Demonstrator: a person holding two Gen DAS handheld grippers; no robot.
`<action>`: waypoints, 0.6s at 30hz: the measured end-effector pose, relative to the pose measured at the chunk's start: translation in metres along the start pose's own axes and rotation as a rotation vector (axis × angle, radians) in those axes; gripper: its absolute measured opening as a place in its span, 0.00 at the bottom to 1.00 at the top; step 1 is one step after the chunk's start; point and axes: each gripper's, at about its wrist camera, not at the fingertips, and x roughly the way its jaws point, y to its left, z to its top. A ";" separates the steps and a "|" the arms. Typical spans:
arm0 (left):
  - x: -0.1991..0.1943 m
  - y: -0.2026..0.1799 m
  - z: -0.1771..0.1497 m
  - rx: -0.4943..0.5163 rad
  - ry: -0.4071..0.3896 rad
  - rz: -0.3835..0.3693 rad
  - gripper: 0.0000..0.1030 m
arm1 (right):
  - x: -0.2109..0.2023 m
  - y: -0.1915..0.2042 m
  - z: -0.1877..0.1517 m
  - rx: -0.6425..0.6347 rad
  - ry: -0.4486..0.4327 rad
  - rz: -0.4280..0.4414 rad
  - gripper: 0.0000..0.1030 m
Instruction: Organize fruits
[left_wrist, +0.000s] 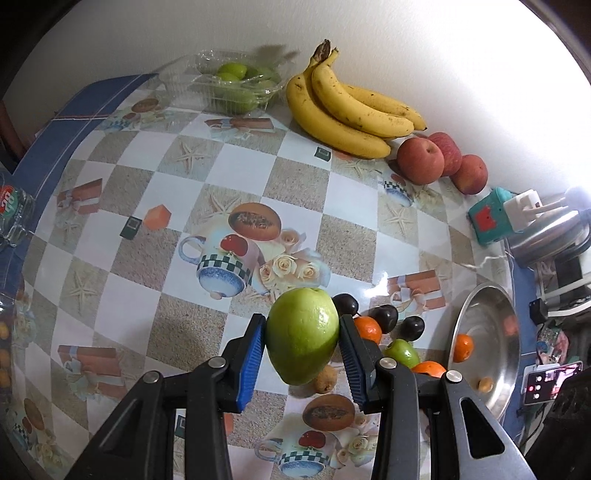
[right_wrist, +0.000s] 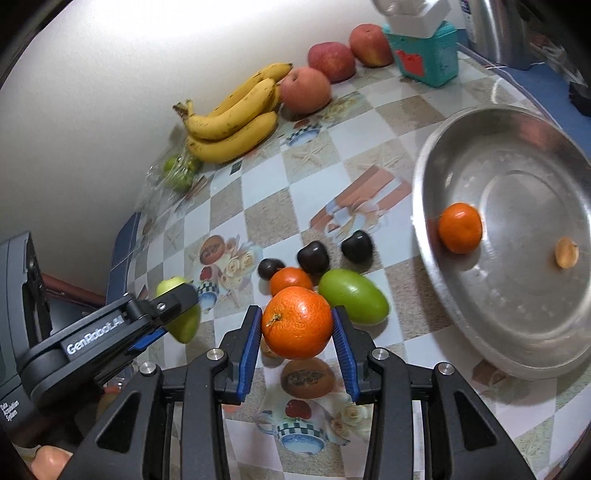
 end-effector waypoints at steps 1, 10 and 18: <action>0.000 -0.001 0.000 0.000 0.000 -0.004 0.41 | -0.002 -0.002 0.001 0.007 -0.003 -0.006 0.39; 0.000 -0.034 -0.010 0.069 0.013 -0.039 0.41 | -0.026 -0.040 0.014 0.104 -0.081 -0.102 0.39; 0.008 -0.085 -0.026 0.173 0.048 -0.098 0.41 | -0.049 -0.092 0.024 0.245 -0.145 -0.177 0.39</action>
